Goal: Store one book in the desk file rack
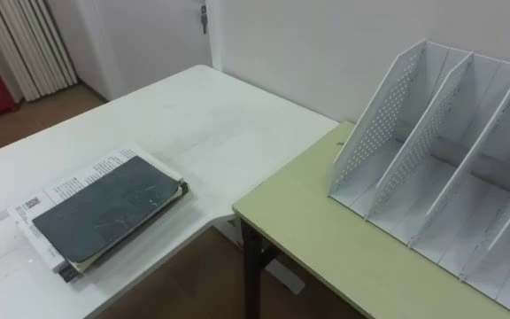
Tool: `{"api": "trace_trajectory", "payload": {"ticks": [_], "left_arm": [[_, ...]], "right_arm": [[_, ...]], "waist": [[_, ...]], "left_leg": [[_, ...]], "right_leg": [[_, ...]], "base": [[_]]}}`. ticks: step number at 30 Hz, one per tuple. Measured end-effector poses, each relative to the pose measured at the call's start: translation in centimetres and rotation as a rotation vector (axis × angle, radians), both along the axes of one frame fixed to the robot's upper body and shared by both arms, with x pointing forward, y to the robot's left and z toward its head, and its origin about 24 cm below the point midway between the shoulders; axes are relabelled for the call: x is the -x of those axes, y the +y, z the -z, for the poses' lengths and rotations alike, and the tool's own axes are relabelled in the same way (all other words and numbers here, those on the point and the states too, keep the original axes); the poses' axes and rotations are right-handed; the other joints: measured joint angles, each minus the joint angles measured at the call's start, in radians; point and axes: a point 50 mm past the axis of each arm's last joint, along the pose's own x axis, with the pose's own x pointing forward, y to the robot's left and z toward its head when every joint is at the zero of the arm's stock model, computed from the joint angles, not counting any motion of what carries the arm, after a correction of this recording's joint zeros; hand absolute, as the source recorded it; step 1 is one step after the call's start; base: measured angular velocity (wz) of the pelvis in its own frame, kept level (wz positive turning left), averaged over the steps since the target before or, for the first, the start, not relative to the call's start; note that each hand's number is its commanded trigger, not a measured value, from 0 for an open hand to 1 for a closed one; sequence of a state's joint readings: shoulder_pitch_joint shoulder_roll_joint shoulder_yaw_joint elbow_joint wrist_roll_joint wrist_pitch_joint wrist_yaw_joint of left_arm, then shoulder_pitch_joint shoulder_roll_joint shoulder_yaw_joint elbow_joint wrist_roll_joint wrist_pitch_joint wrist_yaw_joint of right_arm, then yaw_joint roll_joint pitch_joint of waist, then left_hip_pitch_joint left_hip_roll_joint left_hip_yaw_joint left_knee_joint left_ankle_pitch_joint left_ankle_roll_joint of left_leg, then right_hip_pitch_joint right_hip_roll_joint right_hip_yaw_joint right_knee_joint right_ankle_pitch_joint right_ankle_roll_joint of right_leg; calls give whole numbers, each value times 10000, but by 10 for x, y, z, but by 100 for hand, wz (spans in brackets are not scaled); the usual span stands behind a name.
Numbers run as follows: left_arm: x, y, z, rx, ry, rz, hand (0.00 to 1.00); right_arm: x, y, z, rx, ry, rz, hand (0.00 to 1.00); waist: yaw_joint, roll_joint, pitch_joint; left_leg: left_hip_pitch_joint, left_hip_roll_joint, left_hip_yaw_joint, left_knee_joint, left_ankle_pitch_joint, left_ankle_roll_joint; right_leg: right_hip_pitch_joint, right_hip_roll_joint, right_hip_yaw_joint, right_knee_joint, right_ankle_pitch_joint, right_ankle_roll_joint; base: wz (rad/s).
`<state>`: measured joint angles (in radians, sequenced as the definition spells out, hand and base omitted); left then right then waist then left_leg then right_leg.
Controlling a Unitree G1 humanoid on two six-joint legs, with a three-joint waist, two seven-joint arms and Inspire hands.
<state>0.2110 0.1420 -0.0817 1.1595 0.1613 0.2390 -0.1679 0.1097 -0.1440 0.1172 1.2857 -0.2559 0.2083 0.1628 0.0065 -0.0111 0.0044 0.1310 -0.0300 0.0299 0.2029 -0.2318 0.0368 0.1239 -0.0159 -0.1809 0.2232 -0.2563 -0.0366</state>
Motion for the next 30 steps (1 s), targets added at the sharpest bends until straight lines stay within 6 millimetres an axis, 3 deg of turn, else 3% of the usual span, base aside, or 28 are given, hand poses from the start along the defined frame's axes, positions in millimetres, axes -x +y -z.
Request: {"api": "trace_trajectory", "payload": {"ticks": [14, 21, 30], "left_arm": [[-2, 0, 0, -40, -115, 37, 0], [-4, 1, 0, -191, -222, 575, 0], [-29, 6, -2, -714, -977, 2534, 0]], "right_arm": [[0, 1, 0, -61, -60, 338, 0], [1, 1, 0, -77, -123, 241, 0], [-6, 0, 0, 209, -595, 47, 0]], "waist": [[3, -146, 10], [-31, -228, 71], [-72, -217, 59]], "left_leg": [[61, 2, -18, 11, 0, 0], [191, 5, -10, 4, 0, 0], [141, 4, -33, 12, 0, 0]], "right_leg": [[67, -2, -12, 6, 0, -1], [184, 1, 12, -11, -1, -1], [150, 3, 8, -13, 11, 3]], "base": [[0], [0], [1]]}}
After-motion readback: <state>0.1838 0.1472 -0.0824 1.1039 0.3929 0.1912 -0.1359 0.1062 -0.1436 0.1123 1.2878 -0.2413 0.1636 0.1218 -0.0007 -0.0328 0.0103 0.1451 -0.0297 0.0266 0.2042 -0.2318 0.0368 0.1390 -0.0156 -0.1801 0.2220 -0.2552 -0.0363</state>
